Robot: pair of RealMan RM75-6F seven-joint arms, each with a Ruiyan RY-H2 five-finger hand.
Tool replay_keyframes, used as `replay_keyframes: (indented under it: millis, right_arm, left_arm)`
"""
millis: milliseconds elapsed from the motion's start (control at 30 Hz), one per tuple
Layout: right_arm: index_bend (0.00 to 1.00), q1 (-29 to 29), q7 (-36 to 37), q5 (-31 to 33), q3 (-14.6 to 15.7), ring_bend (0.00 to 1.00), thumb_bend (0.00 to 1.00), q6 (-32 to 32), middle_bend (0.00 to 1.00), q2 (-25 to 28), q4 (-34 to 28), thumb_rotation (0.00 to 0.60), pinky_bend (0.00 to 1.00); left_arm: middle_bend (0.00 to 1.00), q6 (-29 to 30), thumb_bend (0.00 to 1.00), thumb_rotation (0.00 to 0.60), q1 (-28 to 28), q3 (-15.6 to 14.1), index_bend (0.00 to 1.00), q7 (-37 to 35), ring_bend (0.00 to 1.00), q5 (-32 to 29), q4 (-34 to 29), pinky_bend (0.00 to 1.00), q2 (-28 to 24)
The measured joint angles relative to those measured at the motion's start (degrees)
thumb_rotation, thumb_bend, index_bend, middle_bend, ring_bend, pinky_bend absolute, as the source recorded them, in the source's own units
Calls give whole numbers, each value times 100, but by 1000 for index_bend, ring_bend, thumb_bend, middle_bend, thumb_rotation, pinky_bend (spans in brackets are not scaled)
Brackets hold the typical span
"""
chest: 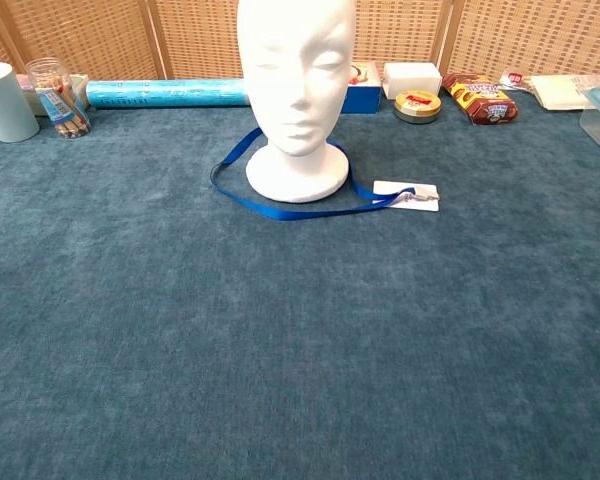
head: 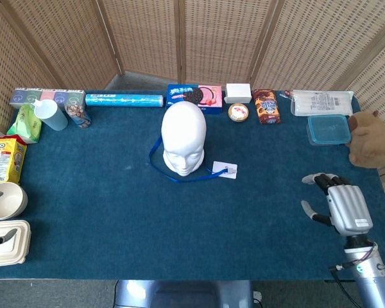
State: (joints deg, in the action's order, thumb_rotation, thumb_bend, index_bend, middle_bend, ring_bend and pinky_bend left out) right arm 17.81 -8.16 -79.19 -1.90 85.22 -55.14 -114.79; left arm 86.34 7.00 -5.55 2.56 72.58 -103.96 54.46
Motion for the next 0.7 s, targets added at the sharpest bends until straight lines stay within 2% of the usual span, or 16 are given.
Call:
replay_keyframes:
  millis: [167,433,700]
  right_arm:
    - [371,-353,-287,-154,181,377,347,291,418,21,-25,557,352]
    - [375,-976,-507,-439,361,379,347,868,424,9,37,558,352]
    - [375,-1178,-417,-528,309,380,347,869,426,-5,119,561,352]
  left_arm:
    - [205,280,116,536,-277,-52,228,-159,139,217,61,214,39]
    - [222,878,117,536,-628,-115,244,-215,150,1017,101,213,166]
    - [223,771,116,532,-688,-24,245,-119,151,1308,-46,213,220]
